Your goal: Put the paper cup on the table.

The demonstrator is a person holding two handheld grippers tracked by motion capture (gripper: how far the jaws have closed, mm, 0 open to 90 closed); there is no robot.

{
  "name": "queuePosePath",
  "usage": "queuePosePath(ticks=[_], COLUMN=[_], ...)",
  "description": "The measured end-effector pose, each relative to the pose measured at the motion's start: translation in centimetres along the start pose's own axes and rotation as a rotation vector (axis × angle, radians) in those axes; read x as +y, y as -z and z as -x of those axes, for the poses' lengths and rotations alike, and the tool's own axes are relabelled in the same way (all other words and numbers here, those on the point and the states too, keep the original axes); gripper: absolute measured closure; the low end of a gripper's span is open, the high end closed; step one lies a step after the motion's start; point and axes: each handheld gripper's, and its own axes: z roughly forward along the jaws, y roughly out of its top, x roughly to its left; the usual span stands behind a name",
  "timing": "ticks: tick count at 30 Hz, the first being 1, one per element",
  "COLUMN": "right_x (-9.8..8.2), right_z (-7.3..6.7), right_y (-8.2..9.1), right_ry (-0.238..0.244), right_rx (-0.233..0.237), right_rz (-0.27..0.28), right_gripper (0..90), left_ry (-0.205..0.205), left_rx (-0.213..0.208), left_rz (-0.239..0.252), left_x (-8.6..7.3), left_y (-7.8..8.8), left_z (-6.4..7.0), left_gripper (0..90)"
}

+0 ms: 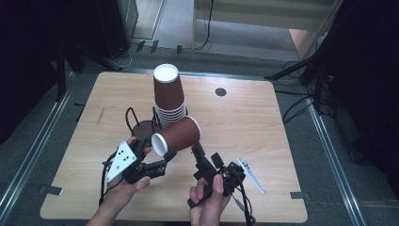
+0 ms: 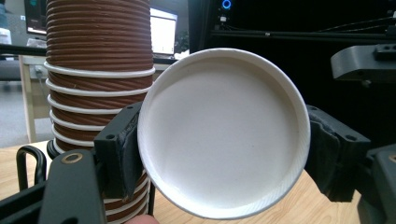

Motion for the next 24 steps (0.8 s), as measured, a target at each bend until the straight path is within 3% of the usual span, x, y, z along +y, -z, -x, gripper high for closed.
queuePosePath(ticks=[4, 5, 6, 7, 8, 9, 10, 14, 17, 24], right_x=[0.1, 0.1, 0.2, 0.2, 0.2, 0.2, 0.2, 0.1, 0.0, -0.1], right_z=[0.4, 0.4, 0.7, 0.7, 0.9, 0.9, 1.1, 1.8, 2.1, 2.2], right_y=[-0.5, -0.5, -0.7, -0.7, -0.9, -0.9, -1.0, -1.5, -1.7, -2.2], right_ry=[-0.115, -0.115, -0.168, -0.168, -0.223, -0.223, -0.290, -0.433, -0.480, -0.552], right_rx=[-0.005, -0.005, -0.001, -0.001, 0.005, 0.005, 0.014, 0.023, 0.019, 0.057], right_rz=[-0.026, -0.026, -0.040, -0.040, -0.053, -0.053, -0.074, -0.111, -0.107, -0.121], right_gripper=[0.0, 0.0, 0.0, 0.0, 0.0, 0.0, 0.0, 0.0, 0.0, 0.0], left_ry=[-0.007, -0.007, -0.010, -0.010, -0.016, -0.016, -0.015, -0.007, -0.015, -0.020], left_rx=[-0.005, -0.005, -0.009, -0.009, -0.012, -0.011, -0.014, -0.013, -0.011, -0.030], left_rz=[-0.002, -0.002, -0.001, -0.001, -0.001, 0.002, 0.010, 0.028, 0.025, 0.017], left_x=[-0.1, -0.1, -0.1, -0.1, -0.1, -0.2, -0.3, -0.5, -0.6, -0.9], left_y=[-0.1, -0.1, -0.1, -0.1, -0.2, -0.2, -0.3, -0.3, -0.4, -0.6], left_z=[0.1, 0.1, 0.2, 0.2, 0.3, 0.4, 0.4, 0.5, 0.6, 1.1], left_gripper=[24.0, 24.0, 24.0, 24.0, 24.0, 24.0, 24.0, 24.0, 24.0, 24.0])
